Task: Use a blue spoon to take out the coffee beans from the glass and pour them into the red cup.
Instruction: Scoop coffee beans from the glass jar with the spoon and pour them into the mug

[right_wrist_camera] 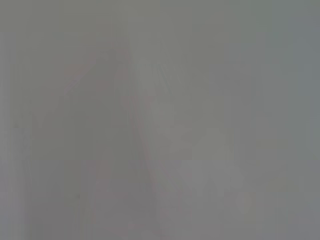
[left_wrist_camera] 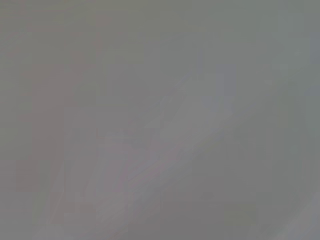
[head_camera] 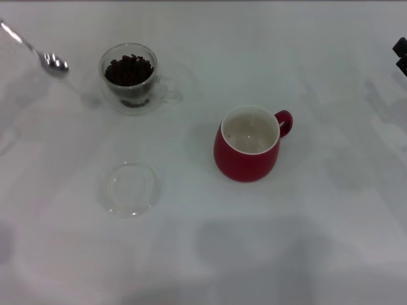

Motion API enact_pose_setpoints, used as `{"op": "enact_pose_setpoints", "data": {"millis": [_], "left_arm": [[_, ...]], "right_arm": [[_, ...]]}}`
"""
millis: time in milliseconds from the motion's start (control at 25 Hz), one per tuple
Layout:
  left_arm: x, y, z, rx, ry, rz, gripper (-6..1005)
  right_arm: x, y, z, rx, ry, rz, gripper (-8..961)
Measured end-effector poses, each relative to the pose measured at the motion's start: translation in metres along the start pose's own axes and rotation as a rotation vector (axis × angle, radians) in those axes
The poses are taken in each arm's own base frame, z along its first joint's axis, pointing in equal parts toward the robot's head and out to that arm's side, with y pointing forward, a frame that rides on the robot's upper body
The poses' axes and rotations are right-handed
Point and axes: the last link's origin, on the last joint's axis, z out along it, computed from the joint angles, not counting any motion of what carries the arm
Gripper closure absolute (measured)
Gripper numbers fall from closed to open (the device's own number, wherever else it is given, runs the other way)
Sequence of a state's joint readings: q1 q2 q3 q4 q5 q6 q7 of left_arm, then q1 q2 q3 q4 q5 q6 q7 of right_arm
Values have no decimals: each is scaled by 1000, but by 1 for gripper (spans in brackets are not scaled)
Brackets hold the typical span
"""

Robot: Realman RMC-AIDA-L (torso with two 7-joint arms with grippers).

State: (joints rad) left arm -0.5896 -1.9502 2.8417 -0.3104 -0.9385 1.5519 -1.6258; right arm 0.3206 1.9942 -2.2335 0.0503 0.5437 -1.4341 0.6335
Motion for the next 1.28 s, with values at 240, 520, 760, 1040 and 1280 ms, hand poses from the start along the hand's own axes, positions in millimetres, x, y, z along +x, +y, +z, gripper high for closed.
{"op": "enact_pose_setpoints", "data": {"millis": [240, 520, 760, 1040, 1280], "left_arm": [[17, -2, 54, 80, -40, 147, 868], [-10, 5, 109, 132, -158, 286, 867], [-30, 10, 128, 133, -228, 335, 867], [-48, 6, 133, 184, -285, 335, 868], [-55, 8, 134, 177, -295, 316, 868]], "right_arm": [[2, 3, 0, 0, 0, 11, 246], [5, 3, -4, 14, 1, 18, 246], [6, 2, -8, 27, 2, 21, 246], [7, 1, -7, 33, 8, 23, 246], [8, 1, -7, 38, 15, 23, 246]]}}
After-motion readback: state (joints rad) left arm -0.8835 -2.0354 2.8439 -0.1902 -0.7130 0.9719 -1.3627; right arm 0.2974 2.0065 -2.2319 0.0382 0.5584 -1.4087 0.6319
